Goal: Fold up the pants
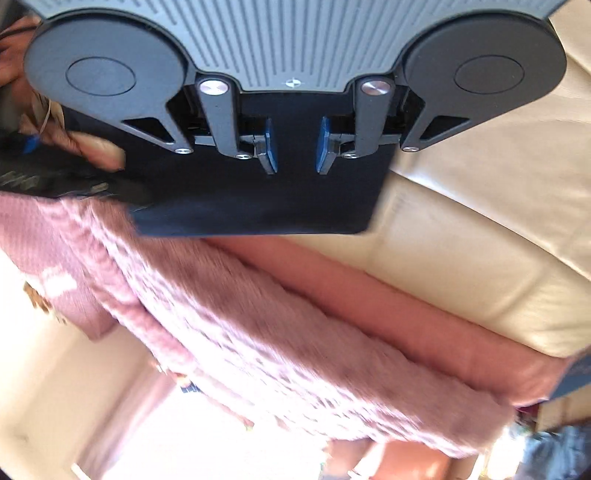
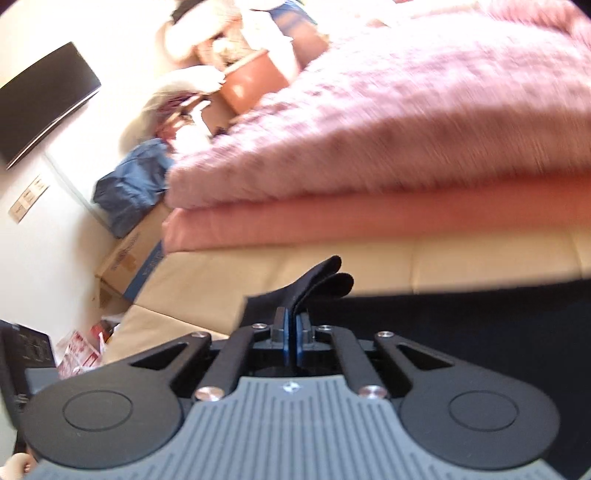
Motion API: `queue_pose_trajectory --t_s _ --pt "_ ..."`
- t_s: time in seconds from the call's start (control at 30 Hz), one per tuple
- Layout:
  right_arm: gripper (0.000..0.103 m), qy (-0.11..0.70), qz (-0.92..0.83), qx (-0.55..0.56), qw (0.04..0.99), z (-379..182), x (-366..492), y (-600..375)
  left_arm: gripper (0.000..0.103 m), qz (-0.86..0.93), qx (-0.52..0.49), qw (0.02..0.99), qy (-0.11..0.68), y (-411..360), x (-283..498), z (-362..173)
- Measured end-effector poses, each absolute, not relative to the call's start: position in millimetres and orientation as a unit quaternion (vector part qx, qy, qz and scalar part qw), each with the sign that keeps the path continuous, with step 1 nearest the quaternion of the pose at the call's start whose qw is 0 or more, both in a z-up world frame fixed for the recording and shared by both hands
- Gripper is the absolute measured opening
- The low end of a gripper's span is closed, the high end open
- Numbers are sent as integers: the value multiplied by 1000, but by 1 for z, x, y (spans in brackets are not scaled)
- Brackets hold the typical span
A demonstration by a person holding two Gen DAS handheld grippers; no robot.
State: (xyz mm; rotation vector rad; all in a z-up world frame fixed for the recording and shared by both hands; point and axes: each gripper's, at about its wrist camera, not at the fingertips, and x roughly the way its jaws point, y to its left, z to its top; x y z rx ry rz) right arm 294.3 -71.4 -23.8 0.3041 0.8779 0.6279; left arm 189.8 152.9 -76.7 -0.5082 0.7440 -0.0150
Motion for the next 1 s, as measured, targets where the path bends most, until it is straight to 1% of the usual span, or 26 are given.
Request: queue_pose_trajectory --t_s 0.2,0.37,0.5,0.6,0.7,0.8,0.9,1.0 --pt "0 382 319 110 860 70 302 -88 24 9 -257 903 345 160 177 -64" --pt "0 355 309 87 878 145 306 -132 24 -5 -251 904 345 148 174 -59" --pt "0 346 284 85 891 188 305 -182 24 -21 -240 906 348 128 184 -57" --pt "0 336 255 79 903 208 303 -233 24 -33 -230 907 351 114 191 -57" --pt "0 339 226 81 910 212 300 -285 24 -45 -218 907 358 98 200 -58" --pt "0 350 189 90 913 200 298 -339 24 -56 -203 904 372 80 211 -62" --pt "0 379 147 103 908 163 301 -390 24 -69 -183 900 390 60 221 -68" --pt "0 420 104 129 892 104 307 -439 24 -83 -162 895 408 37 229 -73"
